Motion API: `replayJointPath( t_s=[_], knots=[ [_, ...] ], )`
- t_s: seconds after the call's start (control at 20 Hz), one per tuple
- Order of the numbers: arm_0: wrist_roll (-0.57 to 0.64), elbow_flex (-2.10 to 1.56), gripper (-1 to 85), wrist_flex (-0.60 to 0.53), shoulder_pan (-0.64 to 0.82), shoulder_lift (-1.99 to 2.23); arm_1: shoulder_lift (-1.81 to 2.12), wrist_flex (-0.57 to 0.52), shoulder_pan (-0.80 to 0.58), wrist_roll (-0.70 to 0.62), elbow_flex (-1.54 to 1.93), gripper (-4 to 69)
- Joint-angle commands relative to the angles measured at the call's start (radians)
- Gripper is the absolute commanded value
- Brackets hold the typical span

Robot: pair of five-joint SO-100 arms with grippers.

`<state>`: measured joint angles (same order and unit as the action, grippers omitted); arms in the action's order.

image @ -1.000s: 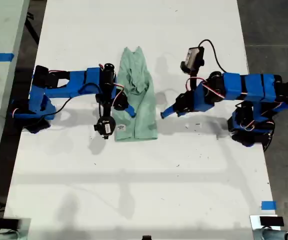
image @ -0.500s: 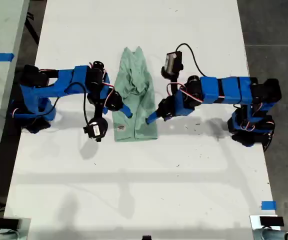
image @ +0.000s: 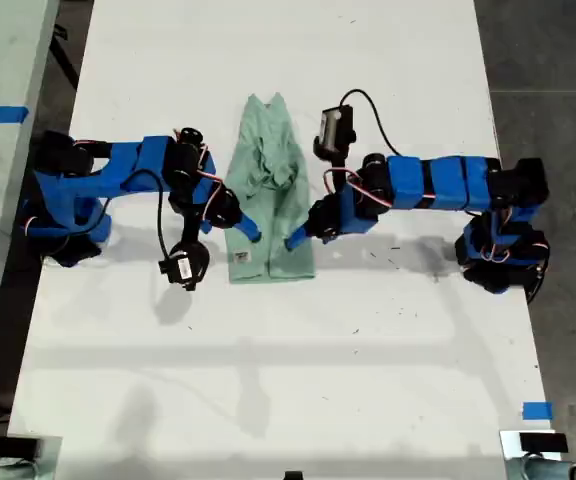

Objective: Fold tshirt

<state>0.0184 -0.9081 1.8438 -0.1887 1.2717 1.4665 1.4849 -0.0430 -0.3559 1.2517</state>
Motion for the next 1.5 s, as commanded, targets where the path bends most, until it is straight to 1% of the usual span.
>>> replayJointPath(
  t_s=[0.0, 0.1, 0.2, 0.45, 0.6, 0.75, 0.95, 1.0, 1.2, 1.25, 1.3, 1.45],
  knots=[
    [-0.006, 0.008, 32.2, 0.109, -0.009, -0.018, -0.021, 0.011, 0.009, -0.029, -0.072, 28.0],
    [0.0, -0.009, 30.8, 0.08, -0.002, -0.061, -0.064, -0.017, 0.008, -0.04, -0.066, 28.0],
    [0.014, -0.091, 29.7, -0.014, 0.009, -0.092, -0.117, -0.054, 0.0, -0.055, -0.052, 28.2],
    [0.034, -0.256, 29.4, -0.195, 0.048, -0.12, -0.235, -0.14, -0.021, -0.092, -0.051, 28.1],
    [0.049, -0.282, 29.6, -0.296, 0.063, -0.189, -0.301, -0.19, -0.034, -0.109, -0.052, 28.1],
    [0.055, -0.264, 28.6, -0.362, 0.078, -0.282, -0.354, -0.23, -0.052, -0.12, -0.048, 27.7],
    [0.051, -0.241, 21.7, -0.416, 0.074, -0.385, -0.453, -0.273, -0.063, -0.126, -0.064, 24.2],
    [0.051, -0.241, 18.9, -0.431, 0.069, -0.394, -0.482, -0.279, -0.064, -0.121, -0.072, 22.6],
    [0.051, -0.239, 7.4, -0.446, 0.067, -0.408, -0.554, -0.296, -0.06, -0.098, -0.101, 9.2],
    [0.051, -0.239, 2.5, -0.453, 0.067, -0.411, -0.561, -0.296, -0.058, -0.098, -0.11, 5.7],
    [0.051, -0.238, 0.1, -0.457, 0.066, -0.416, -0.563, -0.293, -0.058, -0.1, -0.114, 4.4],
    [0.044, -0.224, 0.1, -0.469, 0.061, -0.43, -0.561, -0.29, -0.052, -0.107, -0.115, -1.0]
  ],
)
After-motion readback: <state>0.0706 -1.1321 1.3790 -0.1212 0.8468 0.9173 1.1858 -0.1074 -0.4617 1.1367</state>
